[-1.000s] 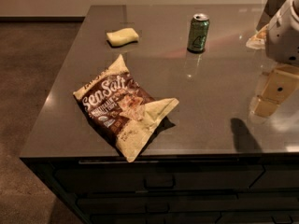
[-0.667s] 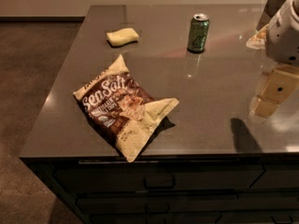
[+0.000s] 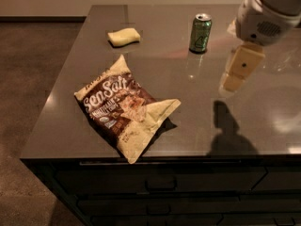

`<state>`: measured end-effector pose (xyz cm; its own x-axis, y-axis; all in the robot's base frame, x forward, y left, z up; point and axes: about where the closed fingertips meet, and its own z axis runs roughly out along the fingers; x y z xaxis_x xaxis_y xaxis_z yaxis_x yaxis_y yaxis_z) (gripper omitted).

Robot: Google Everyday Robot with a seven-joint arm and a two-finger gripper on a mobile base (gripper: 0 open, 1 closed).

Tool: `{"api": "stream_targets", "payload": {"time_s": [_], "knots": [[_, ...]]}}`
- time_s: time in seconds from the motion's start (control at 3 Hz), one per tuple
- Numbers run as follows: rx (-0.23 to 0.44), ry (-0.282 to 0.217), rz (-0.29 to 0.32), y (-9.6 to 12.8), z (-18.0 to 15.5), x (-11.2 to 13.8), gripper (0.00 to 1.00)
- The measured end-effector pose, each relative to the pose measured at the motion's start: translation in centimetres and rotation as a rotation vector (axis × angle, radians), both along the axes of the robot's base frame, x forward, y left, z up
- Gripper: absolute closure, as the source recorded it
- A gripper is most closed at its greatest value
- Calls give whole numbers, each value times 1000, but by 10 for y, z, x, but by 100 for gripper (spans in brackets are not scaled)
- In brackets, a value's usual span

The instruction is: Move sponge near green can

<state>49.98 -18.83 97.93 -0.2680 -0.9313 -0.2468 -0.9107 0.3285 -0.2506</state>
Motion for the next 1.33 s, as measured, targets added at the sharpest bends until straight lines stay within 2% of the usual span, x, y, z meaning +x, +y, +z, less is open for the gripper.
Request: {"api": "stream_targets", "payload": {"time_s": [0.33,1.0,1.33], "knots": [[17,-5,-24,27,-3,57,0],[154,1,-111,87,-20,175,0],[223,6,-161,116,-31,224,0]]}}
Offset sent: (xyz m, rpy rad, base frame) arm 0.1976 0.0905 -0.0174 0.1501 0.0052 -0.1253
